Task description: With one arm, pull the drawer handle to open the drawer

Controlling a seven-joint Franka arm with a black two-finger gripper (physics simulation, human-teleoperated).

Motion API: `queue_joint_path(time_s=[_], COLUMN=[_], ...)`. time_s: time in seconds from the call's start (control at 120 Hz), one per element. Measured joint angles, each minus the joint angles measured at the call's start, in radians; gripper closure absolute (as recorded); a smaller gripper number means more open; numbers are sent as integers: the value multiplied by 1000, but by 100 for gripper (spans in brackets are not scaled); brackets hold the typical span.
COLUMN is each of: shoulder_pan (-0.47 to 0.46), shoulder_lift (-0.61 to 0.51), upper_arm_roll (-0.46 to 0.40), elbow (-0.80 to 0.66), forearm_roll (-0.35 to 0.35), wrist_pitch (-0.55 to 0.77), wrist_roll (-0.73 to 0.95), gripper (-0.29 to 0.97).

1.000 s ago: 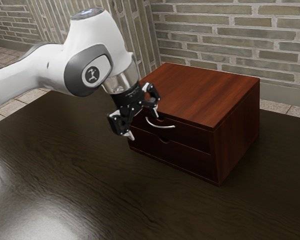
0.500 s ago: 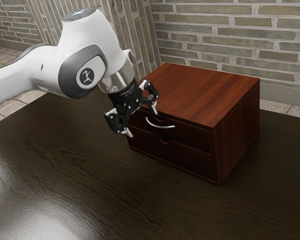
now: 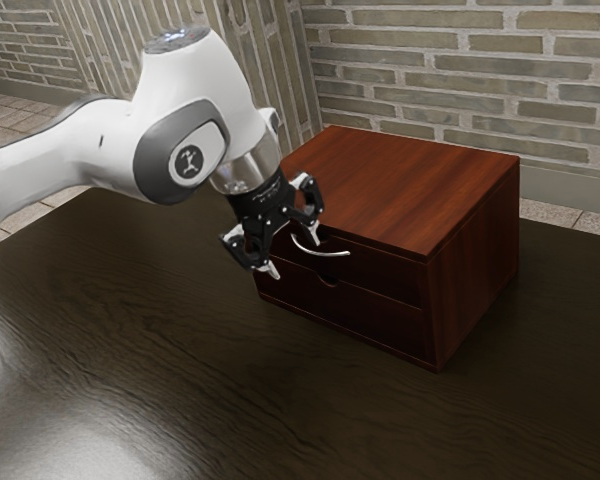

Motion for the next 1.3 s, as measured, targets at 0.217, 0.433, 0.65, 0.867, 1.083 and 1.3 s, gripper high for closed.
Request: queue_joint_path(time_s=[0.217, 0.433, 0.65, 0.867, 1.083, 1.3], shoulder_pan=[11, 21, 14, 14, 14, 13], shoulder_lift=[2, 23, 41, 43, 43, 35], upper_arm_roll=[4, 3, 1, 2, 2, 3], elbow=[-1, -1, 2, 0, -3, -6], forearm_roll=[-2, -3, -4, -9, -11, -9], wrist_pitch=[8, 20, 43, 55, 59, 60], wrist_roll=[12, 22, 30, 37, 38, 32], gripper=[23, 24, 24, 27, 38, 61])
